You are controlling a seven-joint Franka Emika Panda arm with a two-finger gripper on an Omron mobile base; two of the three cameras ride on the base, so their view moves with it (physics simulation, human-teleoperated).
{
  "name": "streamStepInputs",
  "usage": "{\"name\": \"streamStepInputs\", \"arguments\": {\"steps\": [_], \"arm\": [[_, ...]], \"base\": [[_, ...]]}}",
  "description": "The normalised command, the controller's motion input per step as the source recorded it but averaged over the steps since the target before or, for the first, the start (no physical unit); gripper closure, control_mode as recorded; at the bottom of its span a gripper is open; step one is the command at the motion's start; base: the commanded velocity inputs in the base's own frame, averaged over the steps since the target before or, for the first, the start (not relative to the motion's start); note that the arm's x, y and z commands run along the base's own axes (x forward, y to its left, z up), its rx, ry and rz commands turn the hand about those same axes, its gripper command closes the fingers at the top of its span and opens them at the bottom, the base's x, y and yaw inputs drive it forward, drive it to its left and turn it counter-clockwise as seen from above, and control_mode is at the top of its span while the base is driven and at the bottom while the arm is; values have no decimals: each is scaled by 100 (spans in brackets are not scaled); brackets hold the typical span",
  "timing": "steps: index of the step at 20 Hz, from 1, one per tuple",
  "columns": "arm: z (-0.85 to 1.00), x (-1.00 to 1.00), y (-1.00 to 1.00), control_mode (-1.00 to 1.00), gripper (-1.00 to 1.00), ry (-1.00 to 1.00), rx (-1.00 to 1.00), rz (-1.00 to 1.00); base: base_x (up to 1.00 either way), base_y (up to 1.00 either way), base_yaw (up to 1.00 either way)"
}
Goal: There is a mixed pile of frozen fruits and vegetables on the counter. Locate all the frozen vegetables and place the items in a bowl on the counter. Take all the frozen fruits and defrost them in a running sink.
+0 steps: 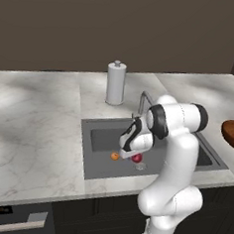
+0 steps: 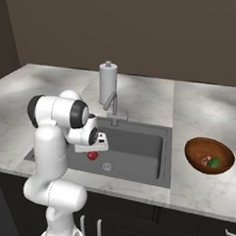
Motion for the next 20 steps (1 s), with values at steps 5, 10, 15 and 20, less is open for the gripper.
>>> {"name": "streamStepInputs", "arguments": {"steps": [5,10,15,20], "arm": [[-41,52,-28,-100,100,0,5,-2],[-48,51,-4,-100,100,11,3,0],[-43,54,-4,-100,100,3,0,0],[-20,23,3,-100,100,-1,1,0]], "base": [[0,0,0],[0,0,0],[0,0,0],[0,0,0]]}}
